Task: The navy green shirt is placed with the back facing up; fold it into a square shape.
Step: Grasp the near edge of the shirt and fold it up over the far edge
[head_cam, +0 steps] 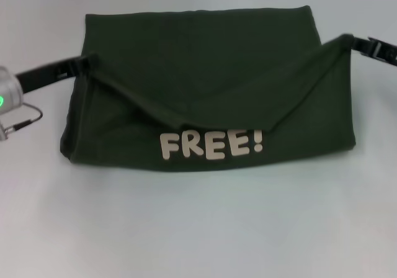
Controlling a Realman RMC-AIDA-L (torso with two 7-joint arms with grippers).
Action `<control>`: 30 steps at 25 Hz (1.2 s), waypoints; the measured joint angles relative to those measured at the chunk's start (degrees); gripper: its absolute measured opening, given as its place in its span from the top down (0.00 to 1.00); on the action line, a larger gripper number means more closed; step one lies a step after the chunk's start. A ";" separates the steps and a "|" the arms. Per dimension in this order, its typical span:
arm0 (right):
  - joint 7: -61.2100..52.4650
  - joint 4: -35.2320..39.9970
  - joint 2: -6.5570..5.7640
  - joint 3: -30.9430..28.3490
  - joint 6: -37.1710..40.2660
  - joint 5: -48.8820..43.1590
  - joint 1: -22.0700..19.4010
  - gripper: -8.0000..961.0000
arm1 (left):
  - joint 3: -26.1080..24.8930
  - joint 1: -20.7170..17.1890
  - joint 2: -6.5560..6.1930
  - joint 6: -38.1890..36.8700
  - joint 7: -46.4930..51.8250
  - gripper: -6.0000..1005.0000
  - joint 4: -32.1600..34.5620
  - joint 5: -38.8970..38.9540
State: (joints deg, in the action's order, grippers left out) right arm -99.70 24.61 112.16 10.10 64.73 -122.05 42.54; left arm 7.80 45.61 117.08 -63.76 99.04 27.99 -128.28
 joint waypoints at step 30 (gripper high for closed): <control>22.44 -9.83 6.09 2.74 -29.21 13.27 4.46 0.80 | 0.79 2.48 5.91 23.01 -29.88 0.94 -10.10 19.06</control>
State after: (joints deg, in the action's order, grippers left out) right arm -77.25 14.78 118.25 12.85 35.52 -108.77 47.00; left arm 8.59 48.09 122.99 -40.75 69.16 17.89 -109.23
